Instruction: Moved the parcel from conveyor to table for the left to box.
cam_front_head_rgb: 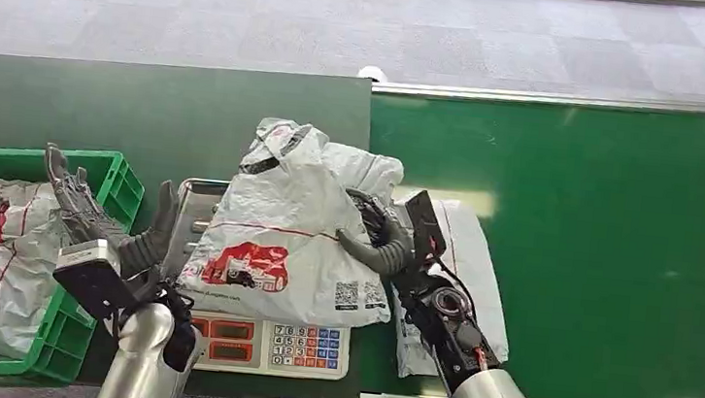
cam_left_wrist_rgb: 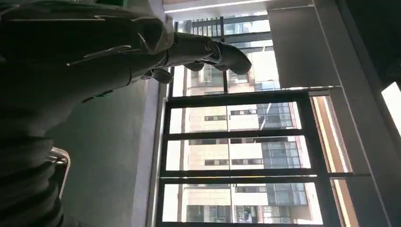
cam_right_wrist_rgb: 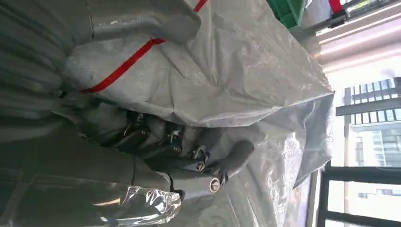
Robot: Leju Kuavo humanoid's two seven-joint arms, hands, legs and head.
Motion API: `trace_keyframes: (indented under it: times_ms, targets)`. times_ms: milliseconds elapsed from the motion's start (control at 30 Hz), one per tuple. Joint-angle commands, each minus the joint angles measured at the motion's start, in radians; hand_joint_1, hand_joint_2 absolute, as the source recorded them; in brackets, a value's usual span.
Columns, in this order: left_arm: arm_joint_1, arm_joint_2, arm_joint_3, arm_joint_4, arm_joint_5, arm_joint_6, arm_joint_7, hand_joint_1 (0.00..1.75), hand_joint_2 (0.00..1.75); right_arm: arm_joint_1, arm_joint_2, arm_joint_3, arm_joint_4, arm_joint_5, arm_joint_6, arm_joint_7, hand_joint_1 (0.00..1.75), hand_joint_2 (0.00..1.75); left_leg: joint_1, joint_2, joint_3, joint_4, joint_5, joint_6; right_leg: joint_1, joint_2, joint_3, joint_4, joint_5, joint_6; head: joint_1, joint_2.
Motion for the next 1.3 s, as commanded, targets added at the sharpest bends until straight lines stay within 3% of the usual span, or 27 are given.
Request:
trace_keyframes:
  times_ms: [33,600,933,1000,1300]
  targets:
    - [-0.009,-0.032,0.001,0.036,-0.006,0.018,-0.003,0.0,1.75,-0.031,0.004,0.01,0.02,-0.002,0.014,-0.02,0.0,1.75,0.0,-0.001,0.0,0.0,0.0,0.0,0.0,-0.001,0.0,0.0,0.0,0.0,0.0,0.0]
    - [-0.01,-0.018,-0.023,0.04,-0.021,0.018,-0.003,0.0,1.75,-0.042,0.003,0.029,0.016,0.012,0.005,-0.051,0.0,1.75,0.0,-0.003,0.0,0.0,0.0,0.0,0.0,-0.001,0.001,0.0,0.0,0.0,0.0,0.0]
    - [-0.047,0.005,-0.102,0.144,-0.045,0.018,-0.003,0.0,1.75,-0.05,-0.016,0.02,-0.016,0.078,-0.191,-0.103,0.0,1.75,0.0,-0.003,-0.001,0.0,0.001,0.0,0.0,-0.002,0.001,0.0,0.0,0.0,0.0,0.0]
    - [-0.045,-0.001,-0.094,0.145,-0.063,0.018,-0.003,0.0,1.75,-0.038,-0.016,0.001,-0.044,0.099,-0.299,-0.139,0.0,1.75,0.0,-0.004,0.0,0.0,0.0,0.0,0.0,-0.003,0.001,0.0,0.0,0.0,0.0,0.0]
    - [-0.047,0.001,-0.103,0.151,-0.053,0.018,-0.003,0.0,1.75,-0.033,-0.018,-0.016,-0.051,0.088,-0.309,-0.143,0.0,1.75,0.0,-0.003,0.0,0.0,0.0,0.0,0.0,-0.002,0.001,-0.001,0.0,0.0,0.0,0.0]
